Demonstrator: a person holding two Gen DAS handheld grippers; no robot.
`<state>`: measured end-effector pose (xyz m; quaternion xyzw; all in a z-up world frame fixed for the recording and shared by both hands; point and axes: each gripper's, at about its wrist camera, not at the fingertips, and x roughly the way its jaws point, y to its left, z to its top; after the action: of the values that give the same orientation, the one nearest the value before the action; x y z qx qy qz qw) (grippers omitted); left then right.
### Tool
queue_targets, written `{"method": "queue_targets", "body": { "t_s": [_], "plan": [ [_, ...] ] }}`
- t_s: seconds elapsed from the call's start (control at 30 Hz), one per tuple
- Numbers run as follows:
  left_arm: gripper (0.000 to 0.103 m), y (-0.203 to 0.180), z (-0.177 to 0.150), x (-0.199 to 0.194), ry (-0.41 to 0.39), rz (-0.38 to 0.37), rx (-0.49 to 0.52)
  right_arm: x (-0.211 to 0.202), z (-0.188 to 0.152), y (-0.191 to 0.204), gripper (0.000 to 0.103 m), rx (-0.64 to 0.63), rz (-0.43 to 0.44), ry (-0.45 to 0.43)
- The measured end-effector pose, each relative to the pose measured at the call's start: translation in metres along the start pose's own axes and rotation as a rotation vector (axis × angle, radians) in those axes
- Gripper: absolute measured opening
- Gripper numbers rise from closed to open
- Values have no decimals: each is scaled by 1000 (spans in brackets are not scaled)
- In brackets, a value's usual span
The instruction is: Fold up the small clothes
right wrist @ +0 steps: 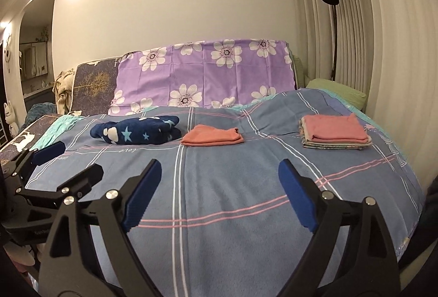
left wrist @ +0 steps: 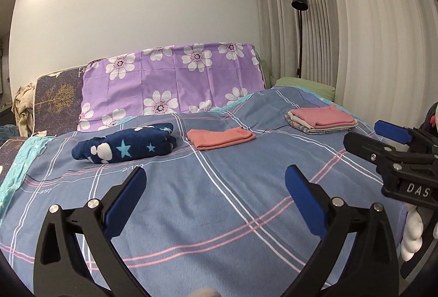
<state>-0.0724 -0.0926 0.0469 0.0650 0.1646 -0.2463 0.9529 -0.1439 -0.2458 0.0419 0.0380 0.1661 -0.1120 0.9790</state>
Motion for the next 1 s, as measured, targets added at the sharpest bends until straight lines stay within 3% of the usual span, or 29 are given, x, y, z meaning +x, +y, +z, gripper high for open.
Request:
{"method": "queue_targets", "body": {
  "t_s": [0.23,1.0],
  "plan": [
    [101,0,1,-17,-24,1,-14,-16,-2,7,101,-15,-33,-36],
    [101,1,-7,-9,19,-5,-45,-6,-6,1,101,9,-94,13]
  ]
}}
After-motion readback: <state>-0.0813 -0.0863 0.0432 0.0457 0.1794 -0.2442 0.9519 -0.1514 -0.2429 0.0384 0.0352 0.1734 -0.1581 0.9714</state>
